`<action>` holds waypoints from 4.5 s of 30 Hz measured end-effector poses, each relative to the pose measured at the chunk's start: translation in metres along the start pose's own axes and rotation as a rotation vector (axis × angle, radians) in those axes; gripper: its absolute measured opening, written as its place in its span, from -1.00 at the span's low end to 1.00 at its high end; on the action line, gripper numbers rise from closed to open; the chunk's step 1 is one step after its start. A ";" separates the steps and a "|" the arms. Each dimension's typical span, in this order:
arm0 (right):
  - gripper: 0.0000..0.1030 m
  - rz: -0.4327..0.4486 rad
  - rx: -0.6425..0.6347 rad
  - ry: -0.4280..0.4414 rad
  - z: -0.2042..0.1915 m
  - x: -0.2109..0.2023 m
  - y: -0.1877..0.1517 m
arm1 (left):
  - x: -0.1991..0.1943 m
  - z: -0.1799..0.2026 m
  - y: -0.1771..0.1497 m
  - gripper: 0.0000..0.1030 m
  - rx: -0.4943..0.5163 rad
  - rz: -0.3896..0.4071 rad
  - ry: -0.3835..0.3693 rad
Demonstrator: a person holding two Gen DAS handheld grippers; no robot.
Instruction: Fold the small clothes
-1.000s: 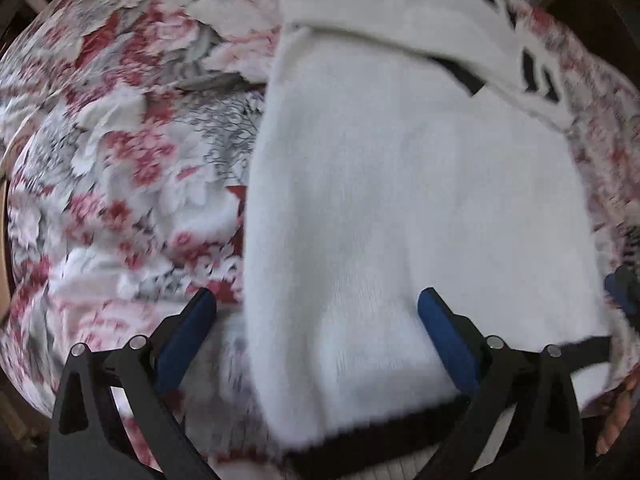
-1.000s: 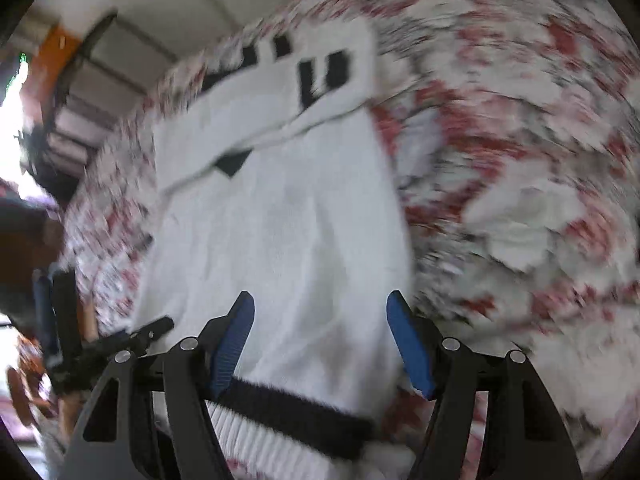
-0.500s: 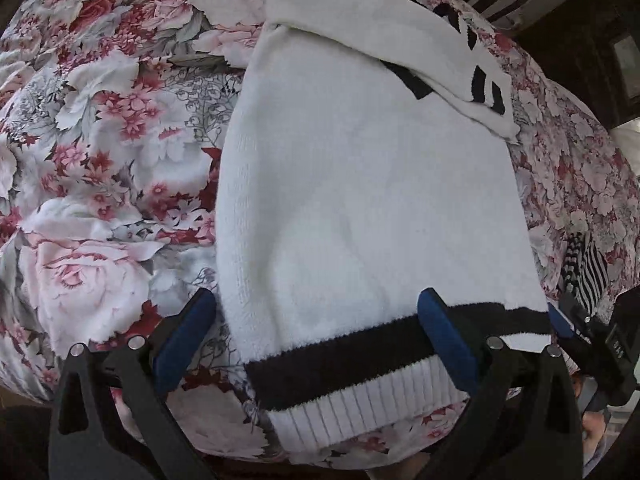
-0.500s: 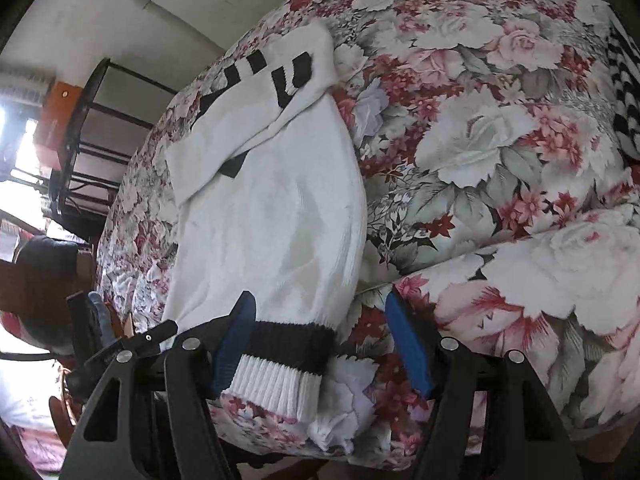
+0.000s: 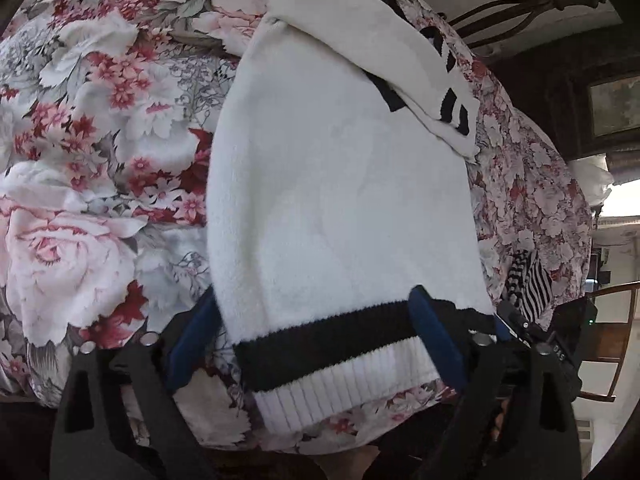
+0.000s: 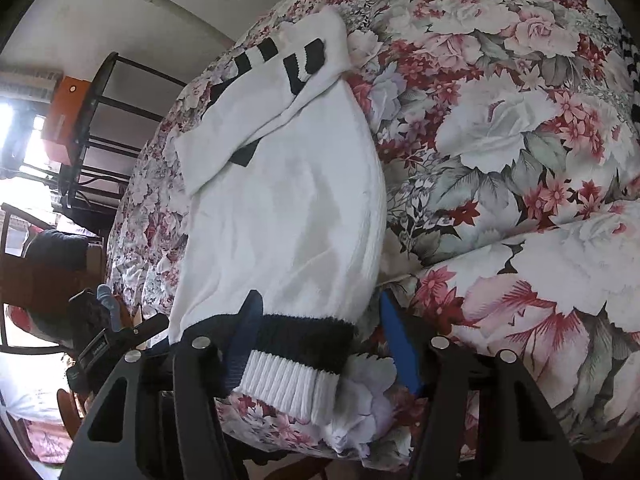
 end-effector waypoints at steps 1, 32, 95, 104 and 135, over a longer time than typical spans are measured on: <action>0.14 0.000 0.004 0.002 0.000 0.000 0.000 | -0.003 -0.003 -0.001 0.51 -0.012 0.007 -0.007; -0.72 0.023 0.027 0.111 -0.020 -0.010 0.000 | -0.028 0.010 0.022 -0.83 0.066 0.150 0.030; -0.69 0.088 0.295 0.417 -0.121 0.109 0.262 | 0.014 -0.041 0.309 -0.83 -0.055 0.342 0.055; -0.16 0.152 0.273 0.363 -0.112 0.094 0.272 | -0.002 -0.056 0.305 0.57 -0.109 0.399 0.148; -0.47 0.276 0.082 0.248 -0.119 0.065 0.255 | -0.003 -0.068 0.312 0.63 -0.068 0.303 0.492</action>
Point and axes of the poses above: each gripper's, at about its wrist camera, not at the fingertips, and x roughly the way its jaws point, z to its right, y to its top, the point moved 4 cm from there along x, roughly the way its jaws point, and after that the axes turned 15 degrees about x, right-handed, at the moved point
